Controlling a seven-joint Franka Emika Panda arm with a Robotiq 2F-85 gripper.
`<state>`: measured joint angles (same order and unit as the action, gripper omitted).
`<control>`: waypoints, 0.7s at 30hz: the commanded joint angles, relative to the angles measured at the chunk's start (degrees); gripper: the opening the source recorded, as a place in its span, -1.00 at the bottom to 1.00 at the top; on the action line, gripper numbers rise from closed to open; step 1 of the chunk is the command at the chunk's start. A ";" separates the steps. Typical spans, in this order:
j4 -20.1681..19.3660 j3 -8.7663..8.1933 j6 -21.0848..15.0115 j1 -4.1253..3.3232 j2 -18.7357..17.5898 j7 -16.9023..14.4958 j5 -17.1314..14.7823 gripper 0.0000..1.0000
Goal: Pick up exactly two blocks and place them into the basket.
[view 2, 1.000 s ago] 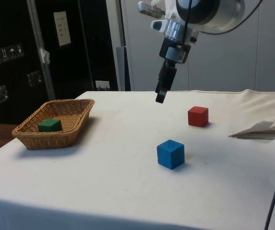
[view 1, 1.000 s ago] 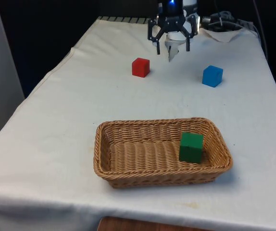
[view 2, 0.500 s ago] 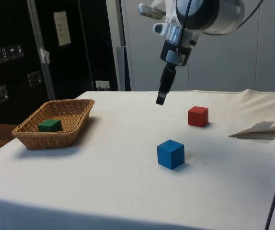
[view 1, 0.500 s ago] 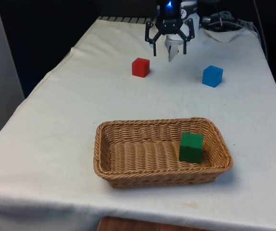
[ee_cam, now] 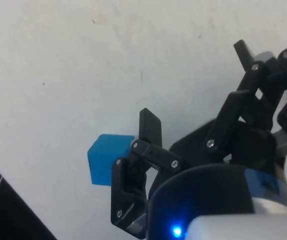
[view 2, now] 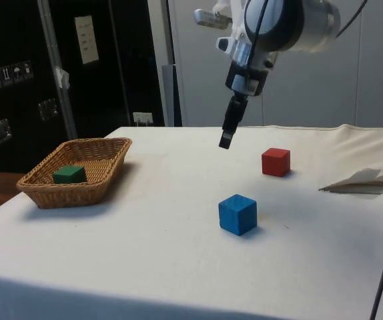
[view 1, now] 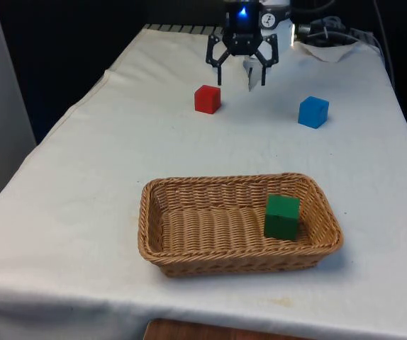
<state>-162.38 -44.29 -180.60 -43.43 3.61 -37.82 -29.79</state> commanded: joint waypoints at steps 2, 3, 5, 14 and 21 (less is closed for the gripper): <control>0.06 -0.34 -0.86 0.11 -0.40 0.11 -0.23 1.00; 0.11 -0.74 -0.86 0.23 -0.69 0.11 -0.23 1.00; 0.23 -0.86 -0.23 0.23 -0.97 0.11 -0.06 1.00; 0.63 -3.09 -0.29 0.92 -1.43 -0.46 0.00 1.00; 0.92 -4.93 -0.17 1.20 -1.72 -0.97 0.00 1.00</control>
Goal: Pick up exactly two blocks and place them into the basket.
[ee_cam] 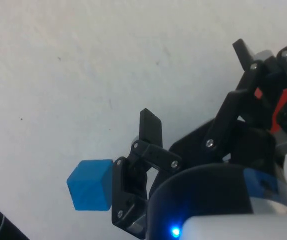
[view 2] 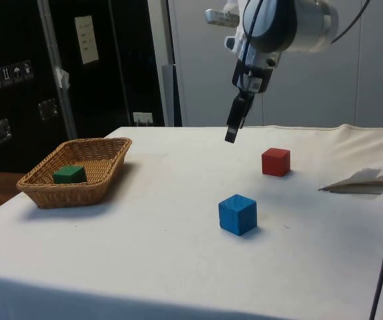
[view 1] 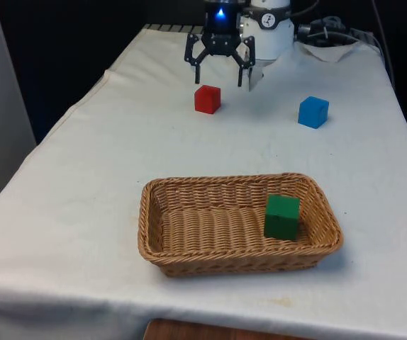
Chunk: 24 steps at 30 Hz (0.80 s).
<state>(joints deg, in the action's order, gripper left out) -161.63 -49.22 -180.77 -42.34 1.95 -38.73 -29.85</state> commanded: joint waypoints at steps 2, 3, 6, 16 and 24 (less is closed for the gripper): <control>0.29 -0.86 0.11 0.34 -0.23 -0.46 0.11 1.00; 0.40 -1.15 0.17 0.34 -0.34 -0.57 0.11 1.00; 0.34 -1.49 0.17 0.17 -0.86 -0.52 0.00 1.00; 0.23 -2.98 -0.74 0.63 -3.44 -0.17 -0.11 1.00; 0.52 -3.90 1.83 0.86 -3.72 -0.11 -0.06 1.00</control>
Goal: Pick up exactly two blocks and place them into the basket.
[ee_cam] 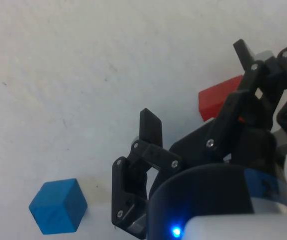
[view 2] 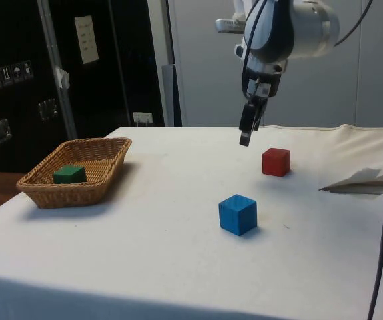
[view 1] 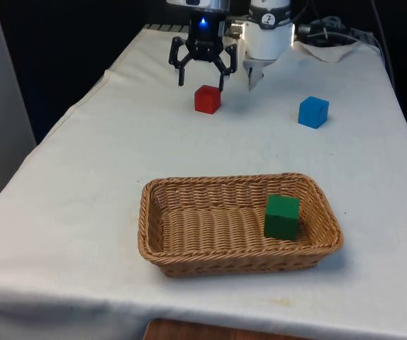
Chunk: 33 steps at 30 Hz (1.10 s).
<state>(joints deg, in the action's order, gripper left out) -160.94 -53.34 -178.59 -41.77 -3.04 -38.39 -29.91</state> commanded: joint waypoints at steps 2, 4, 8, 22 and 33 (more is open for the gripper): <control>-0.06 -0.46 0.63 0.46 1.09 -0.40 -0.06 1.00; 0.00 -0.92 1.20 0.40 0.74 -0.23 -0.17 1.00; -0.11 -1.55 2.35 0.40 0.52 0.29 -0.29 1.00; -0.29 -3.09 7.28 0.92 0.74 2.69 -0.40 1.00; 0.86 -4.93 12.26 1.32 1.09 2.18 -0.86 1.00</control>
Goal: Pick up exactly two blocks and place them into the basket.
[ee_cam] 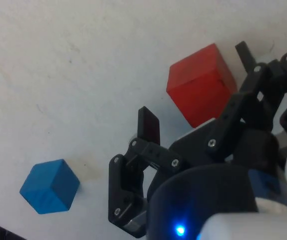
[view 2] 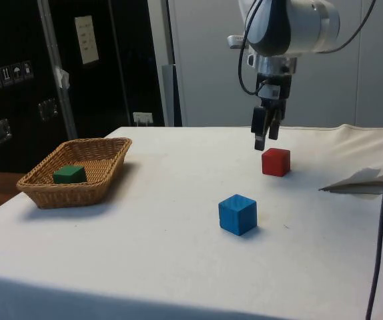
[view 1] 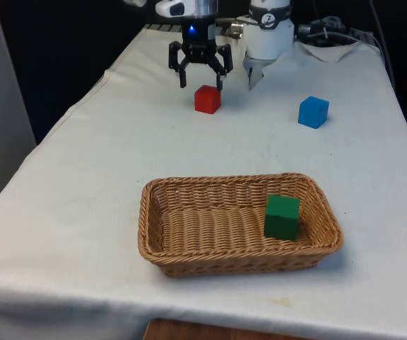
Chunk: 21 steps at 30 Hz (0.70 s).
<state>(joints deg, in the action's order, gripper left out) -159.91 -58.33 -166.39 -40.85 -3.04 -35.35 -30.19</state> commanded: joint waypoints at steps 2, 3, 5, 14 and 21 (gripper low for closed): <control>0.11 -0.40 1.09 0.52 1.03 -1.09 -0.57 1.00; 0.46 -1.03 2.06 0.52 0.80 -1.38 -0.57 1.00; 0.80 -1.60 2.86 0.46 0.63 -1.72 -0.57 1.00; 1.32 -3.04 5.04 0.23 -0.23 -1.72 0.00 1.00; 1.55 -3.21 6.70 0.29 -0.63 -1.60 -0.11 1.00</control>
<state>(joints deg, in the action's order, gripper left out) -158.37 -61.54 -159.68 -40.57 -3.67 -36.96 -30.31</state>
